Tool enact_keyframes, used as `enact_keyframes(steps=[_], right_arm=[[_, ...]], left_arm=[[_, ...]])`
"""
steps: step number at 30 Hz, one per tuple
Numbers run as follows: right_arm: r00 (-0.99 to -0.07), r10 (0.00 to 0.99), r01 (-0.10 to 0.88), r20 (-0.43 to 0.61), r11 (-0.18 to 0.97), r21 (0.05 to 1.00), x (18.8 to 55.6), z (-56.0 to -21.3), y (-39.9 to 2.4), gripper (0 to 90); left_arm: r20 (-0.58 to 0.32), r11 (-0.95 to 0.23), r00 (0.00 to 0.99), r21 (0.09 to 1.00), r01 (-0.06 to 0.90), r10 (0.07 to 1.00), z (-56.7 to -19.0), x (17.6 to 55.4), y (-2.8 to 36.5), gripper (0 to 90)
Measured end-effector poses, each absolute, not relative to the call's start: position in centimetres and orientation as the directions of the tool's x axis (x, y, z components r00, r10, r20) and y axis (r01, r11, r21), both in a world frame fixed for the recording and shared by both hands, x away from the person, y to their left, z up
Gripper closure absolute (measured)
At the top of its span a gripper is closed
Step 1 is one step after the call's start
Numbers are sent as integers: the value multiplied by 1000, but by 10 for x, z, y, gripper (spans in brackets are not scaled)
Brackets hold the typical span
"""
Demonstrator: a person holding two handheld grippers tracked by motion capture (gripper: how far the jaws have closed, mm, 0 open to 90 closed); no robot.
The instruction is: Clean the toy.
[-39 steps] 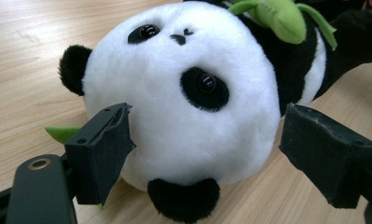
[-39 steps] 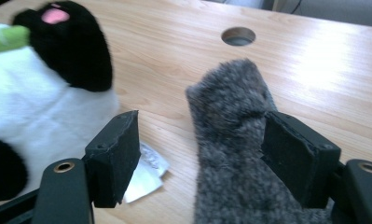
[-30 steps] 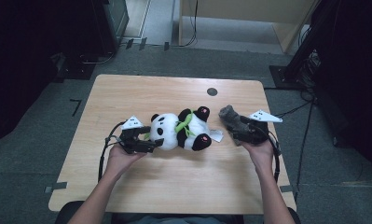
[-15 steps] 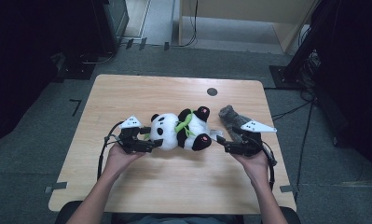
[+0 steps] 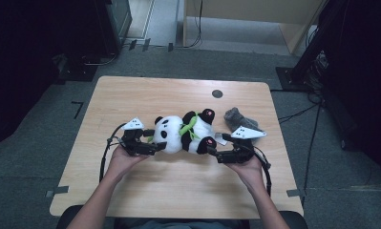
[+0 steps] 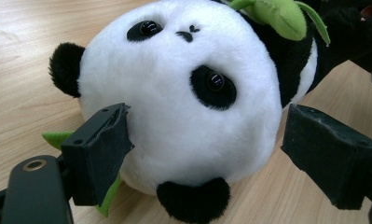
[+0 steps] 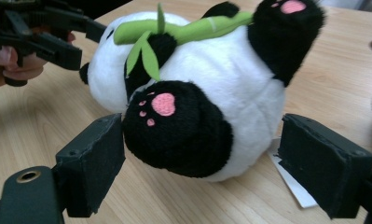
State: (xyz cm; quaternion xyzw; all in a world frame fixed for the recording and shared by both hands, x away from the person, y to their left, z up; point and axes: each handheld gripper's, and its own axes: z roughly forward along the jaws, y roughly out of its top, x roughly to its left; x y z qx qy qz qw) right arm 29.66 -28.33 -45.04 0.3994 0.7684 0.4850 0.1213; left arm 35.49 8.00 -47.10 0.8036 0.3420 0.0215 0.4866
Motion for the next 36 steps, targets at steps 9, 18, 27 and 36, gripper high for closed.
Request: enact_keyframes(steps=[9, 18, 27, 36], right_arm=[[-697, 694, 490, 183, 274, 828, 307, -463, -264, 185], [-700, 710, 415, 76, 318, 853, 313, -470, -250, 268], [-683, 730, 387, -28, 394, 834, 314, -465, -247, 548], [-644, 749, 493, 158, 248, 834, 327, -438, -267, 634]], left_arm=[[-292, -293, 764, 799, 526, 575, -476, 356, 76, 157], [-363, -232, 731, 785, 574, 578, -477, 359, 75, 169], [-277, -293, 749, 796, 530, 602, -475, 356, 70, 170], [-214, -292, 793, 849, 440, 570, -460, 348, 82, 136]])
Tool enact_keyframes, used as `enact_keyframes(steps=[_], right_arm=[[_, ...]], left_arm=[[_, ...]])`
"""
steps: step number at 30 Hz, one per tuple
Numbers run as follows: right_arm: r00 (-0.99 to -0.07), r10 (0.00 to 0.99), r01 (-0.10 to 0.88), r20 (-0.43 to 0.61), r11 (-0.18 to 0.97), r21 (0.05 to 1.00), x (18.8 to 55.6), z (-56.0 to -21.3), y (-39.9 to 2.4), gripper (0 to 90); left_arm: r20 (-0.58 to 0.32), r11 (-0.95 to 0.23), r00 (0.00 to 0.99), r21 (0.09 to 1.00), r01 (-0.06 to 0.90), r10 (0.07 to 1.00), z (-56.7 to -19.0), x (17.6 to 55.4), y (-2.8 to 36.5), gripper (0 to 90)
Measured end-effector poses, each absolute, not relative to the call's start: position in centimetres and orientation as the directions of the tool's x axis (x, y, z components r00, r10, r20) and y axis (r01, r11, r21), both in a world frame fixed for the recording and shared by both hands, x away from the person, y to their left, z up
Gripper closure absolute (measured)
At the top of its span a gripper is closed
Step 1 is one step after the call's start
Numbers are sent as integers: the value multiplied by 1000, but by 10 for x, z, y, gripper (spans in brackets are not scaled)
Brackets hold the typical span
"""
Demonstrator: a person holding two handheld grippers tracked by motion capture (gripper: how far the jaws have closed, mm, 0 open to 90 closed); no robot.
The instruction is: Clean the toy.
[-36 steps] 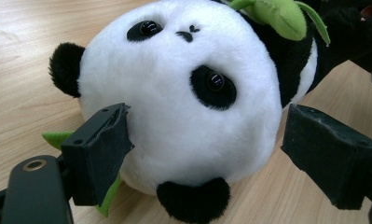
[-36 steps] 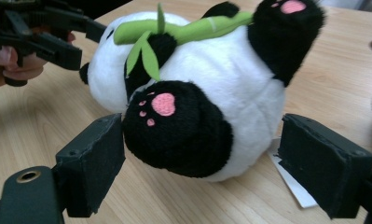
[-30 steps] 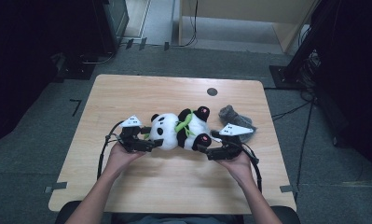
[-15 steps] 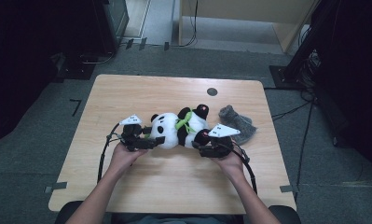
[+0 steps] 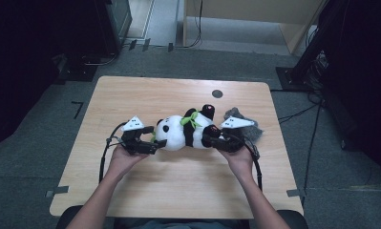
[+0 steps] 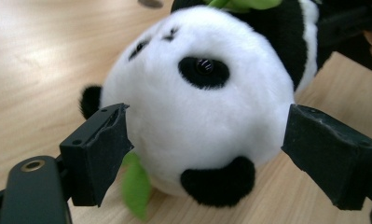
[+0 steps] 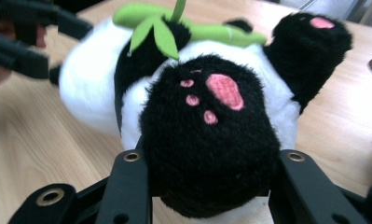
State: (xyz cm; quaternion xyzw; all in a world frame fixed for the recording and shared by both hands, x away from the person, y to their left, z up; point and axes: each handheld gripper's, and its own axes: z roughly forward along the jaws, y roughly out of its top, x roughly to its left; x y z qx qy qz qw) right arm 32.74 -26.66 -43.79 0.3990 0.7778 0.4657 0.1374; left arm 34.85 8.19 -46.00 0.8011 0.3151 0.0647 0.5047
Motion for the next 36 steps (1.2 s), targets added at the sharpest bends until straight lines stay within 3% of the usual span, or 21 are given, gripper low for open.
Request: enact_keyframes(steps=[3, 9, 11, 14, 18, 21, 23, 30, 36], right_arm=[[-634, 756, 495, 164, 234, 837, 326, -427, -272, 635], [-637, 721, 524, 274, 144, 840, 325, -410, -279, 635], [-670, 677, 526, 305, 142, 839, 323, -406, -275, 636], [-700, 640, 531, 318, 168, 831, 320, -403, -267, 637], [-711, 634, 531, 305, 200, 823, 319, -406, -262, 634], [-705, 645, 532, 294, 207, 821, 320, -408, -261, 617], [-703, 660, 520, 265, 223, 825, 320, -409, -260, 585], [-729, 674, 424, 119, 308, 851, 316, -412, -257, 411], [-729, 669, 389, 143, 234, 891, 313, -410, -272, 348]], left_arm=[[-237, -311, 813, 838, 448, 532, -461, 348, 84, 137], [-158, -343, 844, 864, 370, 513, -462, 342, 77, 128], [-116, -357, 844, 870, 341, 524, -463, 341, 74, 68], [-91, -372, 833, 865, 338, 545, -465, 341, 70, 60], [-60, -394, 826, 858, 329, 561, -464, 340, 70, 183], [-43, -397, 820, 860, 322, 571, -461, 338, 71, 379], [-53, -383, 812, 862, 330, 581, -458, 338, 72, 461], [-144, -356, 810, 845, 400, 569, -453, 343, 79, 568], [-206, -263, 756, 854, 449, 621, -447, 350, 98, 572]])
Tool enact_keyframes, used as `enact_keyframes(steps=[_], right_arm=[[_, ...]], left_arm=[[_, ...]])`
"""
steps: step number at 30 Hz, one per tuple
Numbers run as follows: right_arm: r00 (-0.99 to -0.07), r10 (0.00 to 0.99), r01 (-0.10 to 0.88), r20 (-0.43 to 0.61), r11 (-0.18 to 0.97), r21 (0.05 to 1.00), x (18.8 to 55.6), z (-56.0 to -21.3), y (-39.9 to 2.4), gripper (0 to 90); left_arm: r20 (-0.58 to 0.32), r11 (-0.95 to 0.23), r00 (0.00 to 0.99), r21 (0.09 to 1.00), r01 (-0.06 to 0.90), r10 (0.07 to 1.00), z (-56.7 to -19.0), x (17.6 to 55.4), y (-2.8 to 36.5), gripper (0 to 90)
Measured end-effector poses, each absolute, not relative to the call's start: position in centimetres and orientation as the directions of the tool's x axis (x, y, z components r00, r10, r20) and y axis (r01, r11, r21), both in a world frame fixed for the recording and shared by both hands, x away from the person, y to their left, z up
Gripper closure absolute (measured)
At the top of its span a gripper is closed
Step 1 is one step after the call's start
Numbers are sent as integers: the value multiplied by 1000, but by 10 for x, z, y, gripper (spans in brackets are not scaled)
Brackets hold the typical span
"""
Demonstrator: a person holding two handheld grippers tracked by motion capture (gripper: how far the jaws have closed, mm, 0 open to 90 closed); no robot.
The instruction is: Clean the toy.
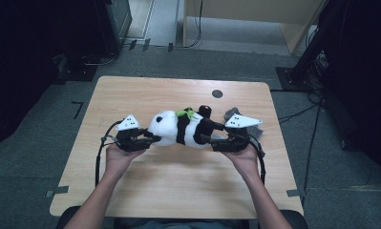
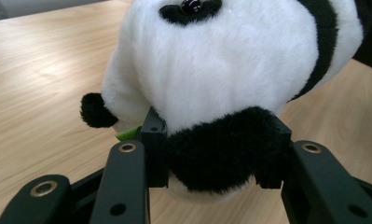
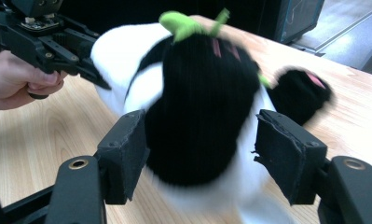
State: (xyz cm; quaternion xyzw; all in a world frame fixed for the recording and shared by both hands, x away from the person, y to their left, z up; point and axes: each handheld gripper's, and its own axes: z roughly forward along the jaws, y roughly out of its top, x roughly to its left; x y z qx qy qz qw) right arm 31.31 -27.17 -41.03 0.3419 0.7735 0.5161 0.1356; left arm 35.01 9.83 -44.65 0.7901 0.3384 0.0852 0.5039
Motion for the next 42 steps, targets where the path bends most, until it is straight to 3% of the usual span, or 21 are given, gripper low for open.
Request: enact_keyframes(steps=[10, 20, 23, 27, 31, 36, 42], right_arm=[[-754, 646, 387, 119, 291, 875, 316, -438, -265, 339], [-764, 637, 389, 104, 326, 861, 324, -453, -256, 261], [-746, 661, 404, 80, 354, 843, 323, -454, -251, 331], [-720, 689, 424, 84, 341, 839, 322, -451, -253, 500], [-707, 702, 441, 92, 335, 832, 321, -447, -253, 606], [-689, 700, 501, 188, 273, 821, 324, -440, -261, 643], [-656, 719, 530, 229, 224, 818, 324, -431, -272, 651]], left_arm=[[-272, -224, 757, 848, 480, 593, -439, 349, 101, 555], [-336, -223, 747, 813, 537, 574, -440, 351, 95, 555], [-310, -241, 751, 817, 524, 584, -439, 346, 88, 554], [-295, -241, 747, 821, 517, 596, -439, 343, 82, 542], [-265, -245, 744, 832, 498, 614, -440, 342, 81, 476], [-277, -192, 756, 863, 467, 593, -443, 344, 87, 276], [-244, -193, 771, 884, 427, 589, -449, 342, 95, 240]])
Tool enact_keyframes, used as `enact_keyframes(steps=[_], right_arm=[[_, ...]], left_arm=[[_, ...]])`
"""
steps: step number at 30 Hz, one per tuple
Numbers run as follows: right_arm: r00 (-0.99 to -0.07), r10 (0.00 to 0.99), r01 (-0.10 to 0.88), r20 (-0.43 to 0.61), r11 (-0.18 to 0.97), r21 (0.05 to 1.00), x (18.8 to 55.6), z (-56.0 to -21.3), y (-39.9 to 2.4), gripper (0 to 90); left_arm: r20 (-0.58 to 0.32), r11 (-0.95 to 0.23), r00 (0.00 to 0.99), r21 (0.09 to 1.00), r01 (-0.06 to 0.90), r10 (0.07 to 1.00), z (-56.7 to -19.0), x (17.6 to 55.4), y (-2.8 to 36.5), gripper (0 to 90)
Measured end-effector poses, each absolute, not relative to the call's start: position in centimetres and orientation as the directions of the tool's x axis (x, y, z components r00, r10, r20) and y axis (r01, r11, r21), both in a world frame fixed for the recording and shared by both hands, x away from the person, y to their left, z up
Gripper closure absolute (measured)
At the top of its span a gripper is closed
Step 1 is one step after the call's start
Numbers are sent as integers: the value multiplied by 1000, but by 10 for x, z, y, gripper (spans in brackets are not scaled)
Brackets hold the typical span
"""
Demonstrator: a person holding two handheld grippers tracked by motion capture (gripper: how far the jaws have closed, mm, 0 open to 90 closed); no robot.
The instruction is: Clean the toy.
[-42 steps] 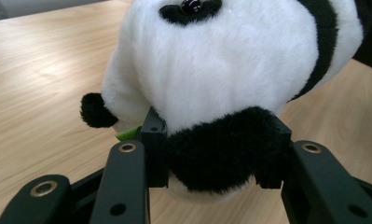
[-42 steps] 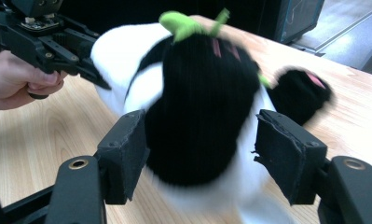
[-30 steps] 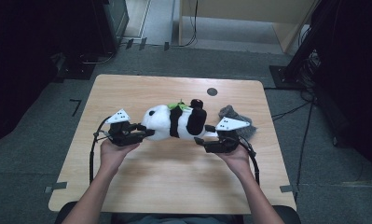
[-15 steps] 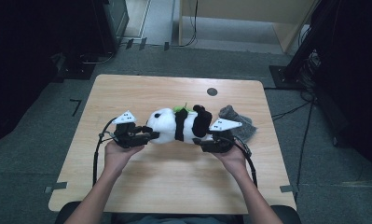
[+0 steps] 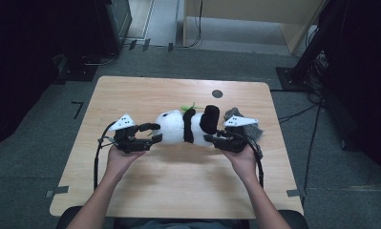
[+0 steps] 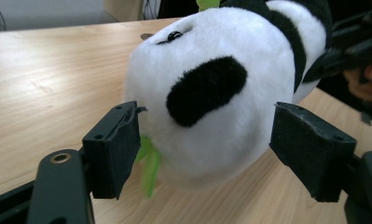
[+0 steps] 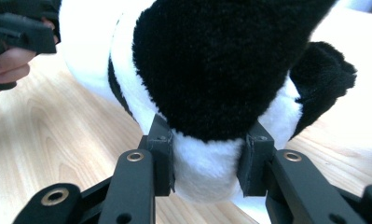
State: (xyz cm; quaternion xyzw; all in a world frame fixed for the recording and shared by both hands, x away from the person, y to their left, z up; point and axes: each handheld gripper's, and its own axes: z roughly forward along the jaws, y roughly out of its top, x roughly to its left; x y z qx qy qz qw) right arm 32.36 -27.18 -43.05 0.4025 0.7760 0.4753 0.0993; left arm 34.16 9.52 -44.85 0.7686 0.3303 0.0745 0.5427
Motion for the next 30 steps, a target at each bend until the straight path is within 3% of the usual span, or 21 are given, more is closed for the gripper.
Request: enact_keyframes(steps=[4, 7, 12, 15, 17, 19, 24, 27, 30], right_arm=[[-644, 722, 533, 253, 186, 825, 322, -423, -279, 652], [-652, 712, 524, 261, 174, 834, 319, -417, -281, 651], [-671, 678, 530, 299, 157, 833, 315, -411, -281, 651], [-676, 657, 545, 333, 141, 827, 316, -412, -280, 652], [-684, 655, 539, 320, 160, 827, 315, -412, -275, 653], [-684, 659, 536, 314, 161, 829, 314, -412, -273, 644], [-692, 653, 518, 306, 154, 842, 314, -413, -274, 525], [-710, 653, 473, 266, 162, 866, 315, -415, -276, 426], [-731, 657, 414, 186, 210, 886, 313, -416, -278, 387]], left_arm=[[-260, -212, 779, 870, 445, 570, -456, 343, 95, 221], [-206, -264, 790, 869, 419, 577, -462, 344, 89, 171], [-223, -248, 816, 881, 403, 533, -465, 345, 83, 137], [-161, -305, 819, 875, 377, 550, -465, 340, 73, 140], [-118, -328, 808, 873, 361, 577, -464, 336, 69, 193], [-127, -306, 802, 880, 362, 583, -462, 336, 71, 347], [-172, -250, 781, 887, 387, 600, -453, 336, 78, 538], [-250, -187, 759, 880, 437, 601, -448, 340, 85, 599], [-276, -169, 741, 870, 464, 613, -446, 343, 92, 610]])
